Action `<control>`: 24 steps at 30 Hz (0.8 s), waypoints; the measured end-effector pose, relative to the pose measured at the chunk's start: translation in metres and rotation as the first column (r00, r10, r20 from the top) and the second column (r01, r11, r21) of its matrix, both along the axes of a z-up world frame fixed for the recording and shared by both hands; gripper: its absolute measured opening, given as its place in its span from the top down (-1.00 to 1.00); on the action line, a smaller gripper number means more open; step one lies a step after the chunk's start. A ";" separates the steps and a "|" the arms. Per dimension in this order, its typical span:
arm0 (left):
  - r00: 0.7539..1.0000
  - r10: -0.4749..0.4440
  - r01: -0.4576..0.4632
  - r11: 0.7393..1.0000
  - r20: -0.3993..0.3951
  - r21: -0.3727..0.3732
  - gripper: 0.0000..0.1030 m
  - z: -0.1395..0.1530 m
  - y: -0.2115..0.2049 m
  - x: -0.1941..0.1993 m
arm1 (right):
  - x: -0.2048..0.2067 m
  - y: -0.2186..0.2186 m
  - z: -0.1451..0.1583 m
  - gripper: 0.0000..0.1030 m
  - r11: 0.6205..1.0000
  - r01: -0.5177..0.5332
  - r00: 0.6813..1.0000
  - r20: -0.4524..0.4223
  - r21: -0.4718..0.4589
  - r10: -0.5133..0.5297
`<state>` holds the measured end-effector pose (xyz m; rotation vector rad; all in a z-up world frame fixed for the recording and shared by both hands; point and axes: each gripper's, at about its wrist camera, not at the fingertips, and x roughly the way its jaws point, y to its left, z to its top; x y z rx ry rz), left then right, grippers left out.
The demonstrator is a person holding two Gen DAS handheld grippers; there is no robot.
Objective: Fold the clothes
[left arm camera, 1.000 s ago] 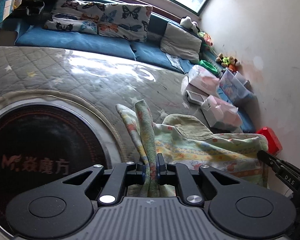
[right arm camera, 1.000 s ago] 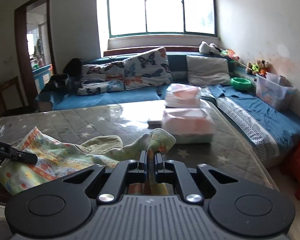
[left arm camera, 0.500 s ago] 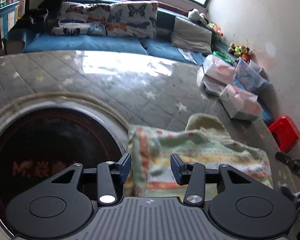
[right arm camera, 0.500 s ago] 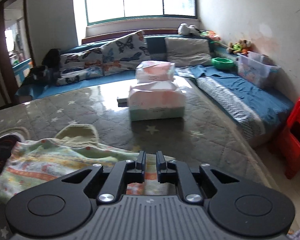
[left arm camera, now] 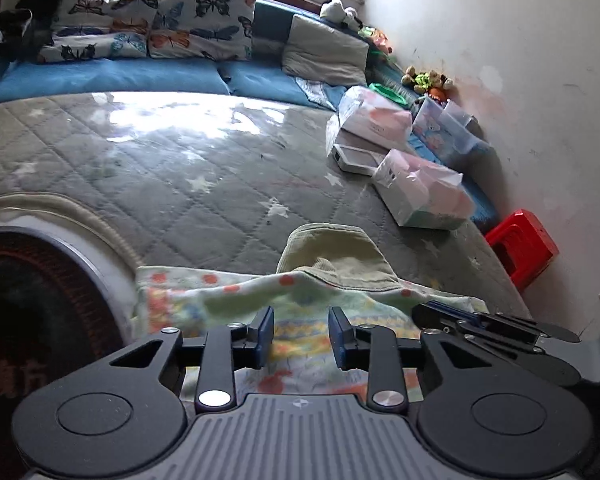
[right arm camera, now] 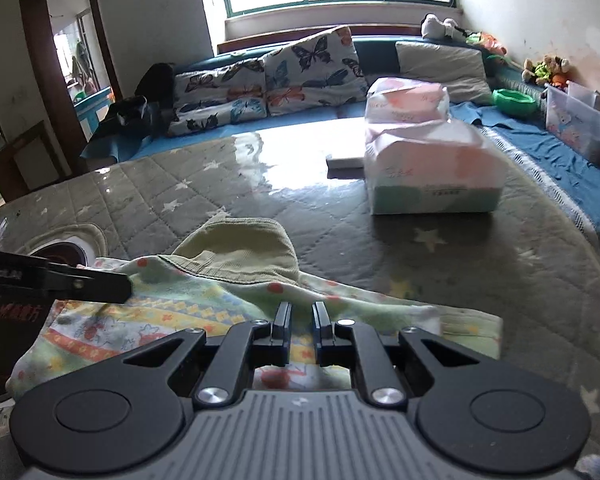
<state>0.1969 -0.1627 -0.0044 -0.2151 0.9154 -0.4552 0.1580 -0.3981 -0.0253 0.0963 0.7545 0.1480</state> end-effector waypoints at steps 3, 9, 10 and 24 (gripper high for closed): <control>1.000 0.006 -0.006 1.000 -0.014 0.018 0.39 -0.007 -0.006 0.009 | 0.006 0.002 -0.003 0.79 1.000 0.000 1.000 -0.005 0.006 0.000; 0.999 0.033 -0.032 0.999 -0.024 0.017 0.38 -0.011 -0.008 0.013 | 0.001 0.003 0.001 0.77 1.000 -0.012 1.000 0.000 -0.002 0.012; 0.999 0.033 -0.032 0.999 -0.021 0.021 0.38 -0.010 -0.009 0.012 | -0.001 0.004 0.003 0.76 1.000 -0.015 1.000 0.002 -0.002 0.015; 0.999 0.018 -0.023 0.993 0.043 0.116 -0.07 0.003 -0.010 -0.034 | -0.054 0.031 0.013 0.35 0.990 -0.138 0.990 -0.003 -0.032 0.138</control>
